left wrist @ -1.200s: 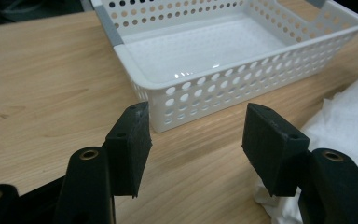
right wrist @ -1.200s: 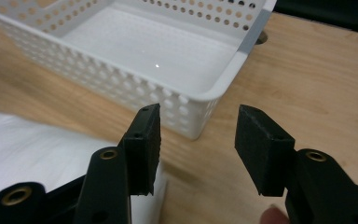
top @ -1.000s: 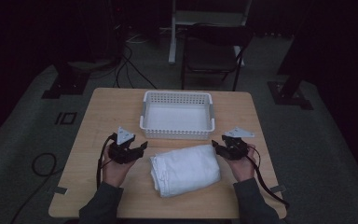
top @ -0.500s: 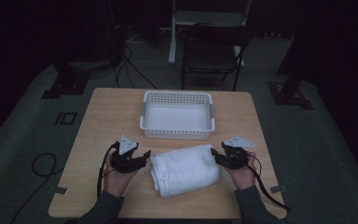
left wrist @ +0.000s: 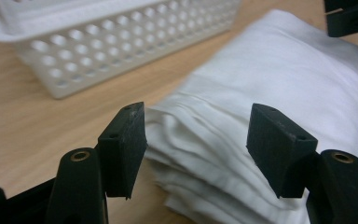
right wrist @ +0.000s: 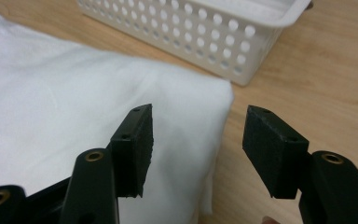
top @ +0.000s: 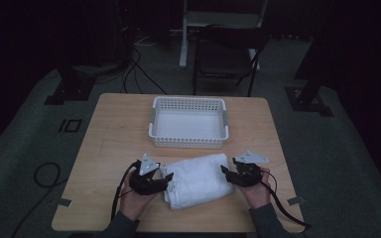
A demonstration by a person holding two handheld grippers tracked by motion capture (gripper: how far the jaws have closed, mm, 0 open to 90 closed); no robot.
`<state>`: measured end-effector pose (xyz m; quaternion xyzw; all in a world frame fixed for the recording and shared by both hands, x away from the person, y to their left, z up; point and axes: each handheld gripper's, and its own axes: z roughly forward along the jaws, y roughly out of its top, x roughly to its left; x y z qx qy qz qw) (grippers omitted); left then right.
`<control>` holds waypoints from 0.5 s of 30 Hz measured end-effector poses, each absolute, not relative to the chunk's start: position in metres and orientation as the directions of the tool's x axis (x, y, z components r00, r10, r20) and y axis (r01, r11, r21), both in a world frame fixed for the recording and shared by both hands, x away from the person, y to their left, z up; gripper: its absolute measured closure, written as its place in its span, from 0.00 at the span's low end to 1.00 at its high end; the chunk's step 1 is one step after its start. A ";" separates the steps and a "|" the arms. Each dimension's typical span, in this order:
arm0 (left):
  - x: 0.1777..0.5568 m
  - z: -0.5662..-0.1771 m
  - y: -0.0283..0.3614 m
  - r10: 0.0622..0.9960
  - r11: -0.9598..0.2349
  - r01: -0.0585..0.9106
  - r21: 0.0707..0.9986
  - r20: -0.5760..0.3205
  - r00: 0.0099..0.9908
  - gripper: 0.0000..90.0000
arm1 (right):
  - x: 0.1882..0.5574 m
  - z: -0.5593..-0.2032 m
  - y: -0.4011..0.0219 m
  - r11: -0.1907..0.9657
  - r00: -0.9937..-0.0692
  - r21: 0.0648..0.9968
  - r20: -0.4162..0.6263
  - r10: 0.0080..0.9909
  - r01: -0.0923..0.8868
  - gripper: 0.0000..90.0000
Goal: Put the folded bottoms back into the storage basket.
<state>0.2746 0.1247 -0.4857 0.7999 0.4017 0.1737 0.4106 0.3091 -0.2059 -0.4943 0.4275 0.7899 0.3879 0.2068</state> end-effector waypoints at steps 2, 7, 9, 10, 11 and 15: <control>0.273 -0.489 0.121 0.776 -0.360 0.497 0.790 -0.042 0.629 0.41 | 0.306 -0.498 -0.211 0.310 -0.551 0.782 0.051 0.833 0.541 0.48; 0.272 -0.502 0.116 0.772 -0.382 0.514 0.768 -0.041 0.635 0.42 | 0.300 -0.504 -0.216 0.312 -0.550 0.766 0.064 0.833 0.562 0.48; 0.271 -0.502 0.117 0.770 -0.386 0.511 0.768 -0.036 0.636 0.42 | 0.298 -0.507 -0.218 0.312 -0.557 0.759 0.080 0.827 0.572 0.47; 0.270 -0.503 0.117 0.772 -0.386 0.512 0.768 -0.035 0.635 0.42 | 0.298 -0.511 -0.219 0.316 -0.559 0.749 0.086 0.825 0.582 0.48; 0.269 -0.504 0.117 0.773 -0.392 0.510 0.766 -0.026 0.633 0.42 | 0.298 -0.511 -0.219 0.316 -0.559 0.749 0.086 0.825 0.582 0.48; 0.269 -0.510 0.116 0.779 -0.412 0.518 0.750 -0.006 0.627 0.42 | 0.298 -0.516 -0.213 0.350 -0.578 0.732 0.073 0.813 0.584 0.50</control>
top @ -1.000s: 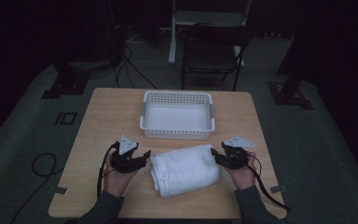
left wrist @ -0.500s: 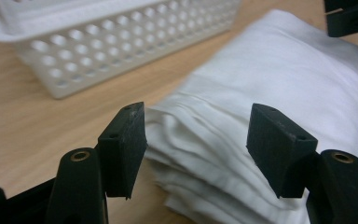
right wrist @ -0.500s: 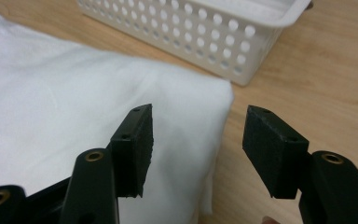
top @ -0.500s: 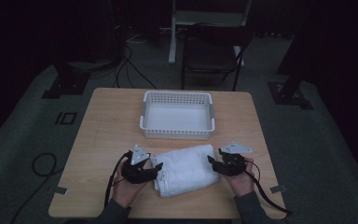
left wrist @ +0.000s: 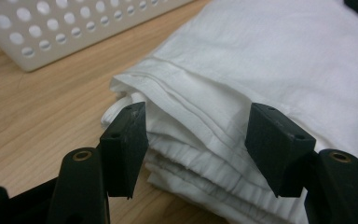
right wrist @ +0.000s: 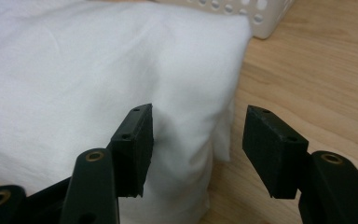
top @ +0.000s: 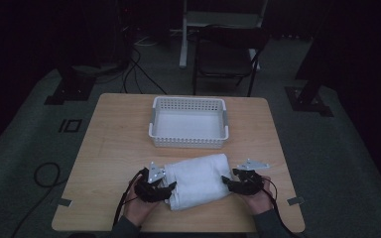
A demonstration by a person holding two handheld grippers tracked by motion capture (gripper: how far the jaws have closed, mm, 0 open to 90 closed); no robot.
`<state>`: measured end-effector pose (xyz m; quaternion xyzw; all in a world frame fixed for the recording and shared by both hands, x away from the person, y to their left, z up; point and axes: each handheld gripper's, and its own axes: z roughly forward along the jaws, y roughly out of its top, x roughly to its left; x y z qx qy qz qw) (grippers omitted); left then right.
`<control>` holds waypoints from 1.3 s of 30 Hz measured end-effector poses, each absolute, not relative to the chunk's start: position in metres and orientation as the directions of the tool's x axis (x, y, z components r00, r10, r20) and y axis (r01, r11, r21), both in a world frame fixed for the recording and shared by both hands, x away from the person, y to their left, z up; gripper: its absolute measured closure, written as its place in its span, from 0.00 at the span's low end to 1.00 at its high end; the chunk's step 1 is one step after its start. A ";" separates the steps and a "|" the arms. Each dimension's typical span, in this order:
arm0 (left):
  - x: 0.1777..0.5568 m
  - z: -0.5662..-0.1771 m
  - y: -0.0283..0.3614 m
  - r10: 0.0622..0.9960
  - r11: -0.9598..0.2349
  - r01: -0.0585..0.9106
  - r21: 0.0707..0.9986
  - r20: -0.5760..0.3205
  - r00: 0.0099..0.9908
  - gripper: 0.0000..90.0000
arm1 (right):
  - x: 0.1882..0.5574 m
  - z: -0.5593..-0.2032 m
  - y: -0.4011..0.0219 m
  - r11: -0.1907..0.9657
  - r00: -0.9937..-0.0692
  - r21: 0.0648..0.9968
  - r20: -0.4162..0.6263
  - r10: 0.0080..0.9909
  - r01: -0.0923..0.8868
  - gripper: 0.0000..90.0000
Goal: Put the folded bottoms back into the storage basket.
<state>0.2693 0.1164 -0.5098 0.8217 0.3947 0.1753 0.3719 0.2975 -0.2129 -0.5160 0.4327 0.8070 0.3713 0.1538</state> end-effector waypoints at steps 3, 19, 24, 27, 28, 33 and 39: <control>0.272 -0.513 0.117 0.781 -0.410 0.525 0.746 -0.010 0.624 0.42 | 0.297 -0.518 -0.209 0.363 -0.584 0.727 0.065 0.809 0.583 0.52; 0.303 -0.516 0.134 0.831 -0.394 0.549 0.737 0.031 0.555 0.43 | 0.312 -0.524 -0.184 0.399 -0.615 0.691 0.084 0.784 0.603 0.49; 0.319 -0.516 0.141 0.848 -0.368 0.566 0.738 0.017 0.530 0.43 | 0.321 -0.525 -0.176 0.394 -0.616 0.691 0.094 0.782 0.606 0.46; 0.327 -0.515 0.143 0.855 -0.363 0.571 0.736 0.020 0.518 0.43 | 0.328 -0.524 -0.171 0.398 -0.617 0.691 0.089 0.782 0.604 0.45; 0.328 -0.515 0.143 0.857 -0.360 0.573 0.736 0.018 0.515 0.43 | 0.328 -0.524 -0.171 0.398 -0.617 0.691 0.089 0.782 0.604 0.45; 0.335 -0.515 0.144 0.870 -0.349 0.580 0.736 0.023 0.493 0.43 | 0.338 -0.524 -0.168 0.394 -0.609 0.690 0.086 0.788 0.607 0.44; 0.335 -0.498 0.149 0.879 -0.302 0.574 0.761 -0.011 0.477 0.42 | 0.340 -0.510 -0.168 0.380 -0.587 0.711 0.057 0.807 0.591 0.40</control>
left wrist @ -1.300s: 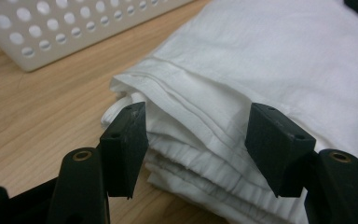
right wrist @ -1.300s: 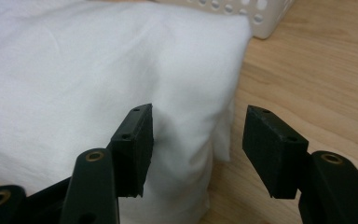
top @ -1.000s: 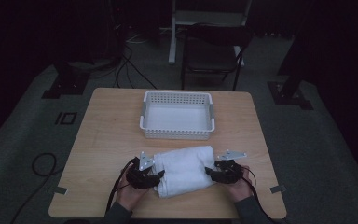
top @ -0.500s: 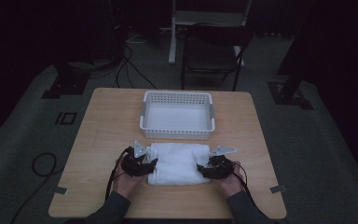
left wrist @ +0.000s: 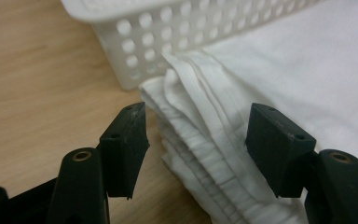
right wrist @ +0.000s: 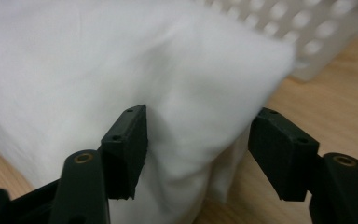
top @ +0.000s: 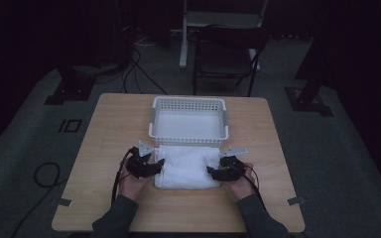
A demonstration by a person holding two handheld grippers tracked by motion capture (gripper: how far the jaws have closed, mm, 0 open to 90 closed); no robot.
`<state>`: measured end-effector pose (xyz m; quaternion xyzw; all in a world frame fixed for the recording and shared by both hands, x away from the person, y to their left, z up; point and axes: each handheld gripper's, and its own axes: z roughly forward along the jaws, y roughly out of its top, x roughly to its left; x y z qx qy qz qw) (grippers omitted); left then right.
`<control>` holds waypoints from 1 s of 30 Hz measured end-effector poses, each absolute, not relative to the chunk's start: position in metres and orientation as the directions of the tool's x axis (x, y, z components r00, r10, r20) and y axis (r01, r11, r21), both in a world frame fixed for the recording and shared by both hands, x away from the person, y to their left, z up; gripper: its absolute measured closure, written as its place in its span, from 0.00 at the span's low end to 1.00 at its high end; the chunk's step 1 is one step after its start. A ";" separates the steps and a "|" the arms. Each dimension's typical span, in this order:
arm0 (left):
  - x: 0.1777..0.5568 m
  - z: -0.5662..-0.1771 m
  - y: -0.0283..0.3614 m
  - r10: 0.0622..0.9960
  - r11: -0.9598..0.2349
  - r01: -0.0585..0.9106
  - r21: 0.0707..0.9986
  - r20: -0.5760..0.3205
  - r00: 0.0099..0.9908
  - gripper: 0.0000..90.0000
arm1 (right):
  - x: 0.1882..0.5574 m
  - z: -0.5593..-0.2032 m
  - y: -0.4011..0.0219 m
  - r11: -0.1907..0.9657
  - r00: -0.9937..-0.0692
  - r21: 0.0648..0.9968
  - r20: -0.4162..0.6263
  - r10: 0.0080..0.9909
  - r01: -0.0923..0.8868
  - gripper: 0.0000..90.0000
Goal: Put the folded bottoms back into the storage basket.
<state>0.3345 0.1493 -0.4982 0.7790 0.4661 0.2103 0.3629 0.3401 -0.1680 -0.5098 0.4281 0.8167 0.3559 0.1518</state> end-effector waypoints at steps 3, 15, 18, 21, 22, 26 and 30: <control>0.334 -0.490 0.148 0.869 -0.267 0.575 0.774 -0.065 0.491 0.39 | 0.340 -0.501 -0.169 0.357 -0.565 0.729 0.050 0.823 0.584 0.36; 0.346 -0.520 0.136 0.852 -0.290 0.632 0.719 -0.107 0.512 0.17 | 0.353 -0.511 -0.159 0.326 -0.544 0.700 0.106 0.832 0.635 0.20; 0.351 -0.525 0.140 0.849 -0.274 0.662 0.698 -0.147 0.507 0.13 | 0.357 -0.518 -0.157 0.327 -0.529 0.675 0.111 0.842 0.662 0.15; 0.352 -0.532 0.142 0.848 -0.255 0.670 0.697 -0.171 0.501 0.12 | 0.360 -0.523 -0.158 0.317 -0.520 0.658 0.134 0.844 0.683 0.13; 0.353 -0.534 0.143 0.845 -0.252 0.674 0.695 -0.181 0.503 0.12 | 0.361 -0.525 -0.158 0.313 -0.518 0.651 0.144 0.843 0.691 0.12; 0.358 -0.540 0.148 0.829 -0.211 0.701 0.681 -0.255 0.498 0.11 | 0.368 -0.532 -0.162 0.278 -0.505 0.620 0.223 0.834 0.734 0.11; 0.364 -0.548 0.154 0.799 -0.166 0.733 0.660 -0.346 0.493 0.11 | 0.375 -0.540 -0.168 0.233 -0.486 0.584 0.324 0.812 0.778 0.11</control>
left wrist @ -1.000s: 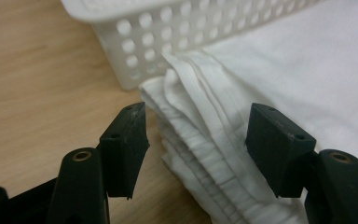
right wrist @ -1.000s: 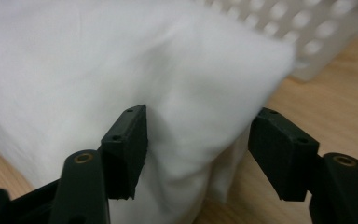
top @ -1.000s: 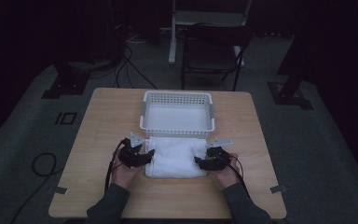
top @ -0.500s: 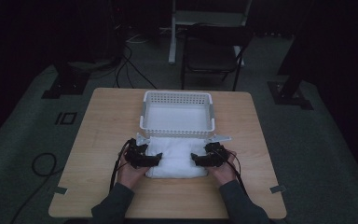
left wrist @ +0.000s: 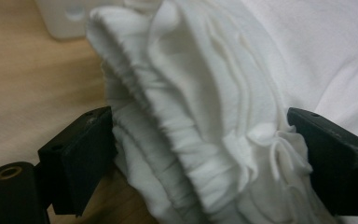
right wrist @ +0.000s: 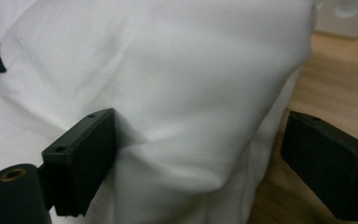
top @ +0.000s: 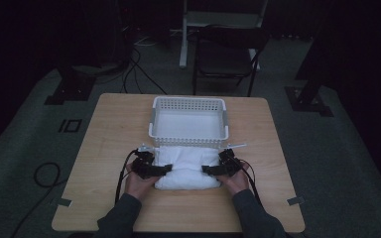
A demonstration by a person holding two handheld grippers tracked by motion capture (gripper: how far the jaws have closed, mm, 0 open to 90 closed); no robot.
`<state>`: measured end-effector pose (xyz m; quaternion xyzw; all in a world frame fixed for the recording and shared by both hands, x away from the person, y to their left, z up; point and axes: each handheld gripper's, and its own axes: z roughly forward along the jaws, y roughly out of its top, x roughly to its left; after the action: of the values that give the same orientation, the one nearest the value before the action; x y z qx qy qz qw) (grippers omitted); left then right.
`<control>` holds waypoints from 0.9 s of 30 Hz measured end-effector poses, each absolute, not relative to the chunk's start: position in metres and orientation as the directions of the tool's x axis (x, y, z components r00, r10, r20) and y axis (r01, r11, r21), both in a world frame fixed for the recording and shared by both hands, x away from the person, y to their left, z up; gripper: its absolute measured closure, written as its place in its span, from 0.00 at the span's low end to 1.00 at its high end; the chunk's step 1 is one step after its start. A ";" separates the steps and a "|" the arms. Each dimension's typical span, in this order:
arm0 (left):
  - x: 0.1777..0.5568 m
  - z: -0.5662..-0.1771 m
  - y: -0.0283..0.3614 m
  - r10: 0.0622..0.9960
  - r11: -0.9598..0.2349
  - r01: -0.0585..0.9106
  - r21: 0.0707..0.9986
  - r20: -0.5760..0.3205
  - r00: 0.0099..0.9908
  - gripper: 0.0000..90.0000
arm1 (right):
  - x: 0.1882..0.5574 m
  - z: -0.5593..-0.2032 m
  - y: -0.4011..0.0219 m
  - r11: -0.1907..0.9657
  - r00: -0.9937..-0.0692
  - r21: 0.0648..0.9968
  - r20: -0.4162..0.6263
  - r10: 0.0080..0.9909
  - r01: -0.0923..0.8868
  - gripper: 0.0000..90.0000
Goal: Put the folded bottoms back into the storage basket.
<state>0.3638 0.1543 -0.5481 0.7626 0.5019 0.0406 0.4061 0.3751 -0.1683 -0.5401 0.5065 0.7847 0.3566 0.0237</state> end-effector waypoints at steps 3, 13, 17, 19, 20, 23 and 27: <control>0.364 -0.548 0.154 0.795 -0.173 0.732 0.659 -0.345 0.498 0.11 | 0.376 -0.541 -0.169 0.233 -0.493 0.585 0.333 0.804 0.776 0.12; 0.367 -0.549 0.158 0.738 -0.168 0.748 0.642 -0.422 0.527 0.21 | 0.379 -0.543 -0.172 0.228 -0.526 0.583 0.414 0.743 0.780 0.30; 0.367 -0.549 0.158 0.733 -0.170 0.749 0.640 -0.425 0.530 0.23 | 0.380 -0.543 -0.172 0.225 -0.526 0.579 0.428 0.735 0.784 0.32; 0.367 -0.549 0.157 0.739 -0.170 0.748 0.642 -0.419 0.528 0.23 | 0.380 -0.543 -0.173 0.225 -0.528 0.580 0.429 0.733 0.783 0.32; 0.366 -0.549 0.157 0.739 -0.169 0.747 0.643 -0.419 0.527 0.23 | 0.380 -0.543 -0.173 0.224 -0.528 0.580 0.429 0.733 0.783 0.32; 0.367 -0.549 0.158 0.730 -0.170 0.750 0.639 -0.430 0.531 0.23 | 0.380 -0.544 -0.173 0.222 -0.530 0.577 0.443 0.723 0.786 0.36; 0.370 -0.553 0.163 0.668 -0.139 0.784 0.606 -0.527 0.526 0.37 | 0.382 -0.544 -0.175 0.219 -0.528 0.560 0.479 0.701 0.799 0.43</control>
<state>0.3698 0.1628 -0.5528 0.7519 0.4825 -0.0652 0.4445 0.3822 -0.1748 -0.5445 0.4818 0.7785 0.3977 -0.0613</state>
